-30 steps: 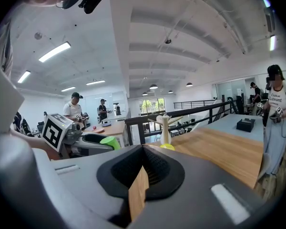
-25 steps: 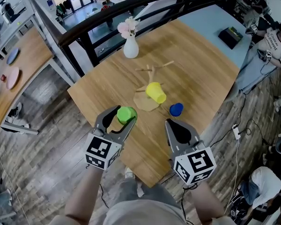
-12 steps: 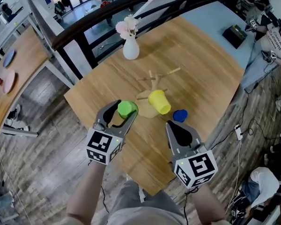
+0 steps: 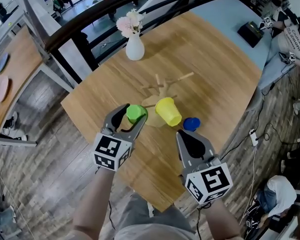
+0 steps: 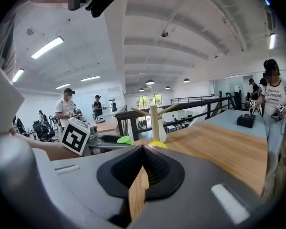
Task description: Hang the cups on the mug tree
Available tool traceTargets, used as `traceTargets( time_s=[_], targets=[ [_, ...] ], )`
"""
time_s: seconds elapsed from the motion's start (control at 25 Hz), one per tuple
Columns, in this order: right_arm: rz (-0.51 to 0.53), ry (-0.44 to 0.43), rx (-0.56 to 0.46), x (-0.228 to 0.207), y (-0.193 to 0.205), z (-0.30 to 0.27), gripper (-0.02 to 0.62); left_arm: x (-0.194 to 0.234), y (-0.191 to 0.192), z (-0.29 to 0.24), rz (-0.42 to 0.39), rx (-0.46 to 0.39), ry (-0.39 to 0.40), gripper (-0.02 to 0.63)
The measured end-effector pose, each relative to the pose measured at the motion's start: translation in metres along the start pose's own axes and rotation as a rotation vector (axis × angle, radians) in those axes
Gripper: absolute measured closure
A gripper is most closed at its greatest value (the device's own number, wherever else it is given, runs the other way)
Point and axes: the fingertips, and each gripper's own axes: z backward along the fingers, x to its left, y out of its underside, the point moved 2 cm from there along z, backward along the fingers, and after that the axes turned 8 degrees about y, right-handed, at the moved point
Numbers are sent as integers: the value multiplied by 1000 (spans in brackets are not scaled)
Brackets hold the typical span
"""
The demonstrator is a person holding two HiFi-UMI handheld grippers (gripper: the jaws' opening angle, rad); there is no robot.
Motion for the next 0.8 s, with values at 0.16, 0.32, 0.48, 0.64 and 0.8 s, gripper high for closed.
traceTargets(
  time_s=[0.16,0.32,0.48,0.64,0.8],
  targets=[
    [-9,6,9,-6,5,-5,595,5,8,-11,5,6,2,376],
    [-15,7,24,-10,12,-7,595,9,19,-19,15,26,-1,374],
    [-27,10,36,-13,18,-7,595,9,26,-25,33,42,9,374],
    [-33,10,48,-14,25,-8,595,7,36,-33,47,70,26,375],
    [-36,9,55,-14,29,-6,595,2,47,-41,40,115,59,374]
  ],
)
